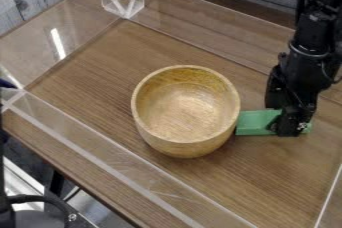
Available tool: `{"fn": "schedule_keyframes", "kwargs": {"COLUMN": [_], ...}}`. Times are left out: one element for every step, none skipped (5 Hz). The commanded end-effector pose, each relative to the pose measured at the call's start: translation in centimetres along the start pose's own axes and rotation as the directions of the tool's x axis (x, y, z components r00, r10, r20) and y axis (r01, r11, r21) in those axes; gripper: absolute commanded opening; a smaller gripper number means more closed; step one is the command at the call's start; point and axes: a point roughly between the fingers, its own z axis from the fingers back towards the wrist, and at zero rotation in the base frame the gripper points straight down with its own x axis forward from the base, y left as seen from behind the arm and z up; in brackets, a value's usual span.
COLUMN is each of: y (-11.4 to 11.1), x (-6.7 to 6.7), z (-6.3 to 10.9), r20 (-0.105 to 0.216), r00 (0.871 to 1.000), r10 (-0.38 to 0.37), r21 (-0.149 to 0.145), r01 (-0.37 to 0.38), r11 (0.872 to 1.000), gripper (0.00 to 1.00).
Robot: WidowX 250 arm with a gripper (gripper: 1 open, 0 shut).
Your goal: Put the green block in the brown bowl
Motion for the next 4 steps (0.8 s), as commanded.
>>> {"fn": "schedule_keyframes", "kwargs": {"y": [0.7, 1.2, 1.7, 2.2], "x": [0.6, -0.2, -1.0, -1.7], "z": [2.8, 2.6, 2.5, 2.4], "r20": [0.08, 0.072, 0.065, 0.058], "r00": [0.997, 0.996, 0.994, 0.99], "r10": [0.004, 0.047, 0.087, 0.128], "r21": [0.055, 0.049, 0.045, 0.042], "r01": [-0.008, -0.05, -0.09, -0.131], "r11": [0.998, 0.998, 0.995, 0.99], "gripper": [1.0, 1.0, 1.0, 1.0]}}
